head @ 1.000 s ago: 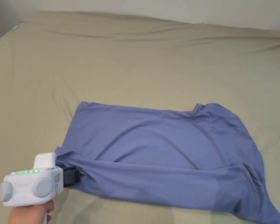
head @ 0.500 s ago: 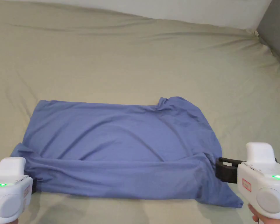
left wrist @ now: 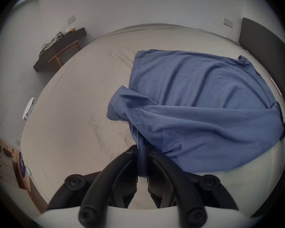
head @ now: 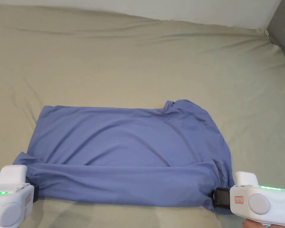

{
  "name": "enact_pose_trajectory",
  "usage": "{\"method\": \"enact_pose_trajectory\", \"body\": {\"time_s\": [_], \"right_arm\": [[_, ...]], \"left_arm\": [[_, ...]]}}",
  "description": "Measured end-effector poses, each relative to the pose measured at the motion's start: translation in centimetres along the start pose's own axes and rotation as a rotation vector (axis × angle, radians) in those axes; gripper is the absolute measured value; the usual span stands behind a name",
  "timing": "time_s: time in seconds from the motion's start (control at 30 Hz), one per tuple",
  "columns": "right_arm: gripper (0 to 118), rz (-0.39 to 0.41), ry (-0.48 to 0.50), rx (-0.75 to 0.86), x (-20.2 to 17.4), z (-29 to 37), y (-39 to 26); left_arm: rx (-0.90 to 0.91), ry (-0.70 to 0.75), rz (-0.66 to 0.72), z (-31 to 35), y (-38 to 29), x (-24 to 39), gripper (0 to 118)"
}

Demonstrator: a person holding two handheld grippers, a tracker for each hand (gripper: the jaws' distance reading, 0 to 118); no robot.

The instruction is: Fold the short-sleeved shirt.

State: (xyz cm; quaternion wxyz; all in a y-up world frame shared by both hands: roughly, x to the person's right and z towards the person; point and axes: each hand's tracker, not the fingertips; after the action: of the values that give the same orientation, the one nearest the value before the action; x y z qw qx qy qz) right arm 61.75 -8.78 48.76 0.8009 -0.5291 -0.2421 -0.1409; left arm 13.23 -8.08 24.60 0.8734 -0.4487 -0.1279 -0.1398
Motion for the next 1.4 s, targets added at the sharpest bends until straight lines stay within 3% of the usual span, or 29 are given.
{"method": "enact_pose_trajectory", "body": {"time_s": [0.03, 0.07, 0.13, 0.2, 0.37, 0.47, 0.63, 0.7, 1.03, 1.1, 1.13, 1.17, 1.2, 1.23, 1.27, 1.3, 1.33, 1.37, 1.4], "right_arm": [[12, 0.030, 0.047, 0.002, -0.3, 0.3, 0.3], [12, 0.033, 0.087, 0.010, -0.6, 0.4, 0.4], [12, 0.071, -0.002, -0.021, -1.7, 0.2, 0.8], [12, 0.119, -0.010, -0.006, -2.0, 0.5, 1.1], [12, 0.109, -0.001, 0.045, -1.0, 4.9, 1.3], [12, 0.087, 0.057, 0.069, -0.1, 8.4, 1.3], [12, 0.111, 0.014, 0.056, 0.1, 11.8, -0.3], [12, 0.130, -0.003, 0.020, 0.1, 11.7, -1.3], [13, 0.073, -0.011, -0.172, 0.3, 3.5, -5.8], [21, 0.080, -0.007, -0.167, 0.1, 3.0, -6.0], [41, 0.108, -0.011, -0.152, -0.1, 3.5, -5.9], [41, 0.129, -0.020, -0.142, -0.2, 3.8, -5.8], [49, 0.148, -0.055, -0.122, -0.1, 4.2, -5.5], [58, 0.149, -0.107, -0.107, 0.1, 4.6, -5.1], [82, 0.133, -0.106, -0.082, 0.4, 5.3, -4.5], [99, 0.105, -0.086, -0.042, 0.6, 6.3, -3.9], [100, 0.072, -0.070, 0.023, 0.7, 7.7, -2.9], [100, 0.055, -0.061, 0.074, 0.7, 8.9, -2.1], [100, 0.047, -0.056, 0.136, 0.5, 10.3, -1.2]], "left_arm": [[0.003, 0.000, -0.008, 0.2, 0.2, 0.0, 8], [0.006, 0.000, -0.015, 0.4, 0.3, 0.0, 8], [0.024, -0.003, -0.030, 1.2, 0.7, 0.0, 8], [0.038, -0.006, -0.033, 2.1, 0.9, -0.3, 8], [0.050, -0.034, -0.035, 4.4, 1.8, -1.4, 8], [0.051, -0.050, -0.048, 5.9, 1.8, -1.8, 8], [0.009, -0.052, -0.092, 7.6, 0.1, -2.5, 8], [-0.037, -0.060, -0.092, 7.4, -1.2, -2.9, 8], [-0.202, -0.095, -0.077, 3.2, -6.5, -3.6, 8], [-0.209, -0.097, -0.069, 2.8, -6.6, -3.4, 8], [-0.207, -0.093, -0.068, 3.1, -6.4, -3.4, 8], [-0.208, -0.093, -0.069, 3.3, -6.2, -3.4, 9], [-0.205, -0.098, -0.068, 3.4, -6.0, -3.5, 11], [-0.202, -0.101, -0.060, 3.6, -5.8, -3.7, 15], [-0.196, -0.083, -0.054, 4.0, -5.4, -3.8, 30], [-0.175, -0.068, -0.052, 4.5, -5.1, -4.1, 68], [-0.128, -0.069, -0.045, 5.2, -4.4, -4.5, 95], [-0.084, -0.082, -0.028, 5.9, -3.7, -4.7, 109], [-0.027, -0.096, 0.001, 7.1, -2.6, -4.8, 113]]}}
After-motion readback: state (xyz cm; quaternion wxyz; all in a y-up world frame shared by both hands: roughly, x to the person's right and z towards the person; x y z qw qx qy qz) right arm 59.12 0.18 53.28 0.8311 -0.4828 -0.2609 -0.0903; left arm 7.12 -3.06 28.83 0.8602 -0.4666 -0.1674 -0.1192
